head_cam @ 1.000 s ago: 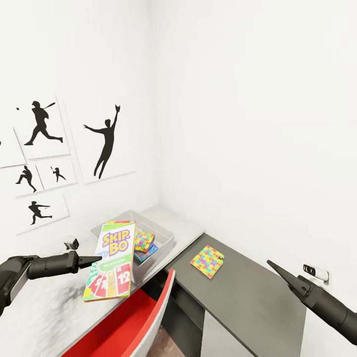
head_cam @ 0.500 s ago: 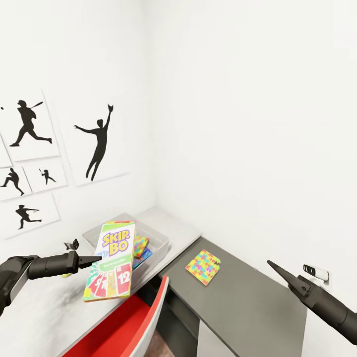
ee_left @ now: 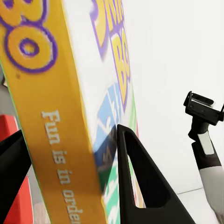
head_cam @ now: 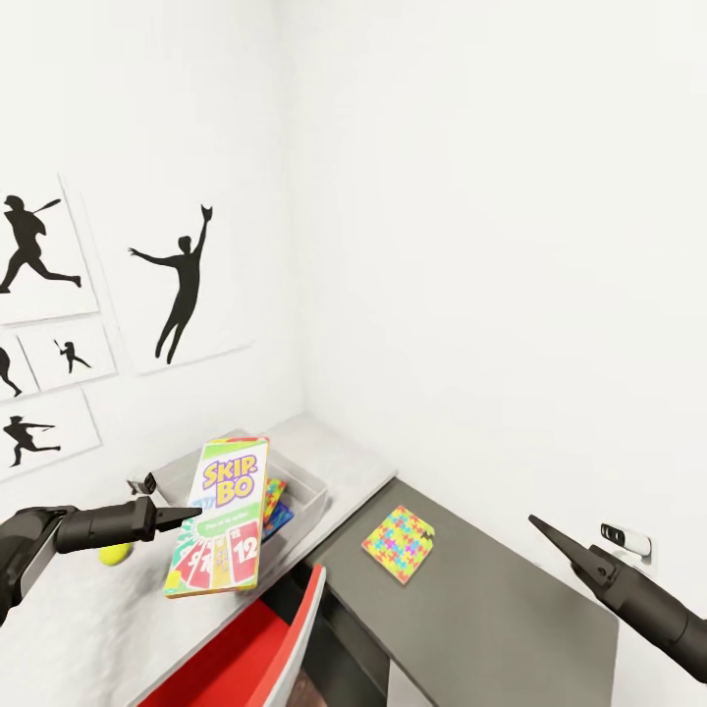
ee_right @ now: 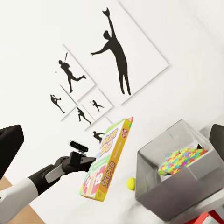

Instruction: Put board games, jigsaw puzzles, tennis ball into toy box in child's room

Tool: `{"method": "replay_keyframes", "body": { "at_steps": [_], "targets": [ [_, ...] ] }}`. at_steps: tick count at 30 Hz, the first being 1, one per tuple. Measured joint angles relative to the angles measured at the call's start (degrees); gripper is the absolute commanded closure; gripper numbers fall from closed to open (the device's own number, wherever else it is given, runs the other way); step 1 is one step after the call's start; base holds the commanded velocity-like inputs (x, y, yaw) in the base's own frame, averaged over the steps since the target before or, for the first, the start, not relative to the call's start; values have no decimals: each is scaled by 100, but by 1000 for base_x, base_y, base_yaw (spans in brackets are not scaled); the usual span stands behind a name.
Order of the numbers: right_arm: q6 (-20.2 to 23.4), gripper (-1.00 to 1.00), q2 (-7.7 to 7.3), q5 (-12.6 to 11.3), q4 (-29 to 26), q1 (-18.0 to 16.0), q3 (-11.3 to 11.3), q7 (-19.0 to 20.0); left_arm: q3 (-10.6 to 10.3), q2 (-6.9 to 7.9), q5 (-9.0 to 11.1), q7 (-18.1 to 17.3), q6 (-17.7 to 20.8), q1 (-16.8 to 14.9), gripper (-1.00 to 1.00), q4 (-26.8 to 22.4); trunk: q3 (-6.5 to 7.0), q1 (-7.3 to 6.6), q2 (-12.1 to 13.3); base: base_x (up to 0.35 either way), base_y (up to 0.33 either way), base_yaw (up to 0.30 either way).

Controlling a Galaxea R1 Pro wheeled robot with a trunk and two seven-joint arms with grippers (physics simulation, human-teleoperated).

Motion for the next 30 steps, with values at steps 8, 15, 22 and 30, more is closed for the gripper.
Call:
{"method": "replay_keyframes", "body": {
  "at_steps": [8,15,22,30],
  "targets": [
    [0,-100,-2,0,0,0,0,3,0,0,1,0,0,0,100,0,0,1,0,8,0,0],
    [0,-100,-1,2,2,0,0,-3,0,-7,4,0,5,0,100,0,0,1,0,0,0,0],
    [0,-100,0,7,8,0,1,-17,27,-42,-20,0,113,-30,100,61,0,1,0,0,0,0],
    [3,-100,0,0,9,2,3,-17,44,-63,-38,329,729,-134,100,87,0,1,0,0,0,0]
  ]
}}
